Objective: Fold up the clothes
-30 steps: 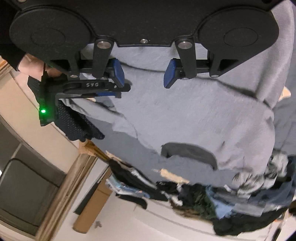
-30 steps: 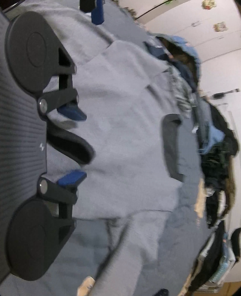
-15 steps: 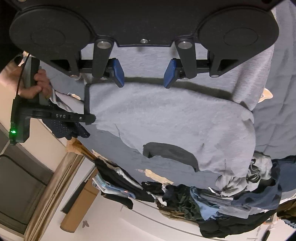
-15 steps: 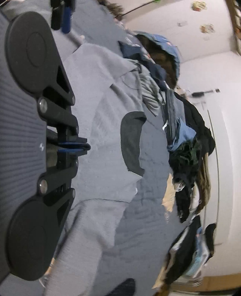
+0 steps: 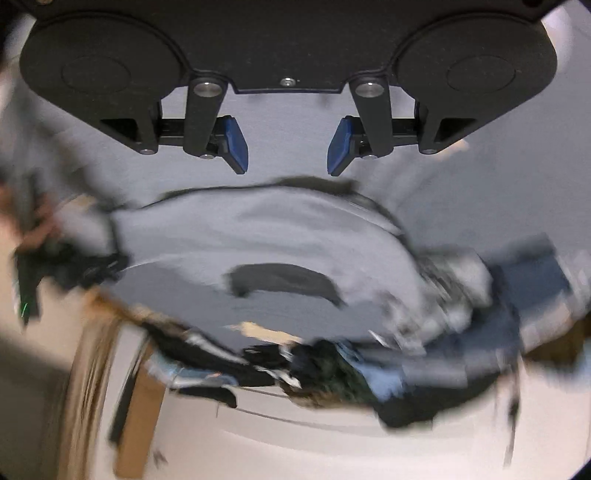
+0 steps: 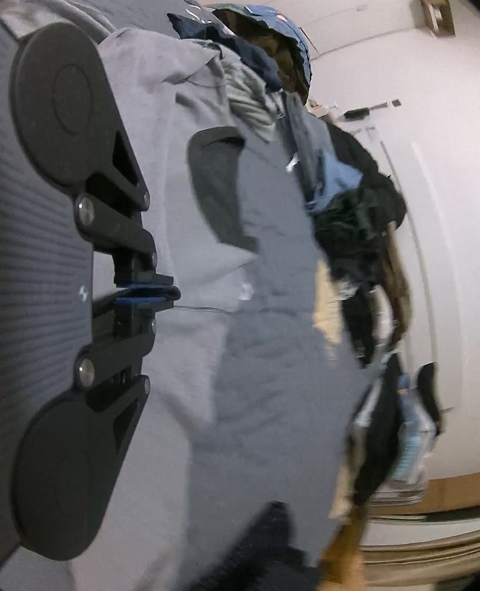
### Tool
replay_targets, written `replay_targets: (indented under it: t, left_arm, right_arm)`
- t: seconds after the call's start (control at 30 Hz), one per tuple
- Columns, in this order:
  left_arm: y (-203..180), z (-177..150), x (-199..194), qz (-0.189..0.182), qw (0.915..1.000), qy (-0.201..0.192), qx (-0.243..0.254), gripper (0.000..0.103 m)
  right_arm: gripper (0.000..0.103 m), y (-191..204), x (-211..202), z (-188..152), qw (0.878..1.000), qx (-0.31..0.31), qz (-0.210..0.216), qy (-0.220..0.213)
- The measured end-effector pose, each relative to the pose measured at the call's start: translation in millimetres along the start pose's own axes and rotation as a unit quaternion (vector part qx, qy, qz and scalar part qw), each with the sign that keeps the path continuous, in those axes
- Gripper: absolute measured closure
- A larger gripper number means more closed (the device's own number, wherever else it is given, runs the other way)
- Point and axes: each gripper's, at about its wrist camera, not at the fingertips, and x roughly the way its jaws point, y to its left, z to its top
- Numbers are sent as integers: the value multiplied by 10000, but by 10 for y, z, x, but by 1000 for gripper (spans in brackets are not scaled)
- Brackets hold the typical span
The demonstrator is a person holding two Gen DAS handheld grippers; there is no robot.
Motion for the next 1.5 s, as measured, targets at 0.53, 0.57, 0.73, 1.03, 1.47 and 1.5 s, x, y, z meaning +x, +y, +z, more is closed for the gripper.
replay_targets:
  t: [0.53,0.57,0.73,1.03,1.47,1.5]
  left_arm:
    - [-209,-197,1071,1752,9405,-24,2912,51]
    - [-239,-230,1109,1871,9292,-104,3187,47]
    - [-232,-242,1188,1935,9073,-324,3721,72]
    - [138,-245,995,2093,9286,-95,3063,89]
    - [333,-73,1112,2283,9359,-315,2663,91]
    - [400,-49,1063,2105,9461,-211,2454,90]
  right_arm:
    - [98,-66,197,-39,9995,263,46,166]
    - [98,-57,207,-41,9995,251,56,171]
    - [98,-94,223,-42,9994,314,-25,135]
    - [99,-88,266,-88,9991,388,-87,111]
    - [99,-55,264,-104,9987,459,-203,-40]
    - [99,-59,262,-99,9986,492,-169,-48]
